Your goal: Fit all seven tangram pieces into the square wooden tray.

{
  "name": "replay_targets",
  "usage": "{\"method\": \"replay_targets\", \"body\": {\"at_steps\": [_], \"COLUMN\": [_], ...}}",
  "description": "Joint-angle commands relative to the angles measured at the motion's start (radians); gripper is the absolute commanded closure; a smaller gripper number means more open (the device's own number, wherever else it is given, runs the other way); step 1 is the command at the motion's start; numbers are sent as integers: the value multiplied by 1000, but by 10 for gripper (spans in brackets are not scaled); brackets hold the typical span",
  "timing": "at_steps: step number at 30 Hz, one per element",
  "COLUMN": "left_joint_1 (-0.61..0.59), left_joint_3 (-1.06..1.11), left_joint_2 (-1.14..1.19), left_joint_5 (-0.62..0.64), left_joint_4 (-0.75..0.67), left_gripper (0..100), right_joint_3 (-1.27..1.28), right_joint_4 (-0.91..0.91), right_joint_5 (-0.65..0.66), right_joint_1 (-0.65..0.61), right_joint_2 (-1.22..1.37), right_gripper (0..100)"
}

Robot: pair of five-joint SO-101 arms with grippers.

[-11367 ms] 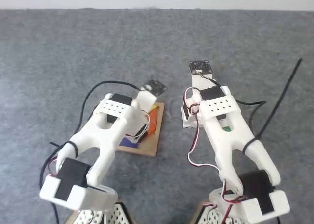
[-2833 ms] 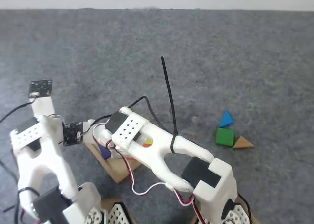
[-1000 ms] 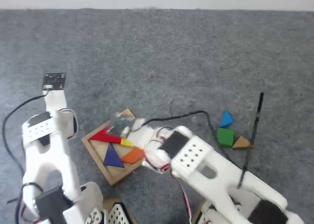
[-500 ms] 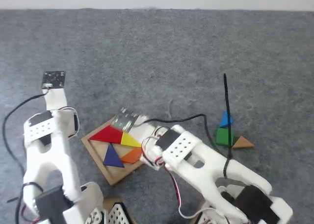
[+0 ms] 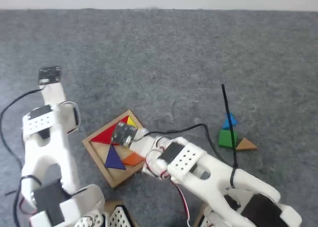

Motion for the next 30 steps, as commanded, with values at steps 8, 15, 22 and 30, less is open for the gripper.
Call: {"method": "replay_targets", "body": {"at_steps": [8, 15, 22, 30], "left_joint_1": [-2, 18, 18, -8], "left_joint_3": [-51, -48, -48, -33], "left_joint_2": [-5, -5, -5, -5], "left_joint_5": [15, 9, 8, -23], "left_joint_4": [-15, -12, -8, -8], "left_gripper": [987, 987, 987, 987], "right_joint_3": [-75, -180, -393, -595], "right_joint_4": [-79, -84, -82, 213], "right_joint_5": [-17, -15, -14, -21], "right_joint_1": [94, 200, 325, 335], "right_joint_2": [140, 220, 358, 374], "right_gripper": [992, 992, 992, 992]}}
